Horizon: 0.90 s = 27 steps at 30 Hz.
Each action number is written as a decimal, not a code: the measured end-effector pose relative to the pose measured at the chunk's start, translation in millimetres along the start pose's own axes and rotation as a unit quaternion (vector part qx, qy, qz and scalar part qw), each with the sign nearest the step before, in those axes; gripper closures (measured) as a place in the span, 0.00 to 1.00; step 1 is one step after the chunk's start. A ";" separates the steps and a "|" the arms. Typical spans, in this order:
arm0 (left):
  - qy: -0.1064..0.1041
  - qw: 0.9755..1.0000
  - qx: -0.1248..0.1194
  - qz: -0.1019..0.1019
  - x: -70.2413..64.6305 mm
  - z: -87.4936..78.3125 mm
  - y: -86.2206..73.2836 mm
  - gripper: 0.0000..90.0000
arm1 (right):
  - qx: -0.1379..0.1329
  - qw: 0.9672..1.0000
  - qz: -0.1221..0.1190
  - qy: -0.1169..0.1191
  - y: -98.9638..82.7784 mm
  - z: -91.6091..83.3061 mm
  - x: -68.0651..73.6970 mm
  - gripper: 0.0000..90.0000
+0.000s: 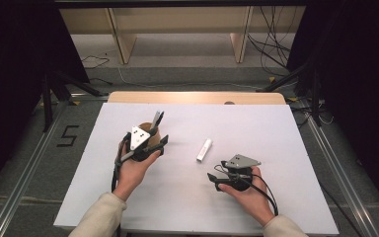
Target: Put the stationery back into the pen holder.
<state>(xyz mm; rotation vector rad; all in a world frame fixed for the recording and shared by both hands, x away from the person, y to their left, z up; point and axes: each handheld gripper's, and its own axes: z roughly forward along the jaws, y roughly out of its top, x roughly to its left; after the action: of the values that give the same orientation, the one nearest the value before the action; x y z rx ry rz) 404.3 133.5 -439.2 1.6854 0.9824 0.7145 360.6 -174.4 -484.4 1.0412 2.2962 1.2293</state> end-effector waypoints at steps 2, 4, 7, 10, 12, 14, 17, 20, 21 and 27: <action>-0.002 1.000 0.002 0.003 -4.6 1.7 -1.4 0.49 | 0.000 1.000 0.000 -0.001 -0.3 -0.2 -0.5 0.34; -0.003 1.000 0.003 0.003 -8.7 3.8 -3.1 0.49 | 0.000 1.000 0.000 -0.002 -0.6 -0.6 -0.9 0.34; -0.005 1.000 0.006 0.005 -13.2 5.9 -5.1 0.49 | 0.000 1.000 0.000 -0.002 -0.7 -1.2 -1.4 0.34; -0.006 1.000 0.007 0.005 -17.1 7.5 -6.9 0.49 | 0.000 1.000 0.003 -0.006 -1.1 -2.0 -2.6 0.34; -0.012 1.000 0.011 0.007 -23.2 10.0 -8.8 0.49 | 0.000 1.000 0.003 -0.006 -1.4 -2.5 -3.8 0.34; -0.014 1.000 0.011 0.009 -27.2 11.5 -9.3 0.49 | 0.000 1.000 0.003 -0.008 -1.4 -3.4 -4.7 0.34; -0.017 1.000 0.010 0.006 -31.5 13.3 -10.7 0.49 | 0.000 1.000 0.003 -0.009 -1.7 -3.6 -5.2 0.34; -0.025 1.000 0.017 0.006 -40.5 17.6 -14.3 0.49 | 0.000 1.000 0.004 -0.011 -2.3 -3.9 -6.3 0.34; -0.027 0.999 0.020 0.006 -42.8 18.6 -14.9 0.49 | 0.001 1.000 0.004 -0.012 -2.3 -4.1 -6.6 0.33; -0.037 0.999 0.022 0.006 -55.9 25.5 -16.3 0.49 | -0.001 1.000 0.007 -0.015 -2.6 -5.2 -8.7 0.33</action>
<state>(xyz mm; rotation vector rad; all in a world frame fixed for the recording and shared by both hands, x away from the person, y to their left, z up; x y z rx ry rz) 393.5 75.5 -462.6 1.7456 0.9425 0.6375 362.2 -184.8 -483.9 1.0711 2.2678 1.2125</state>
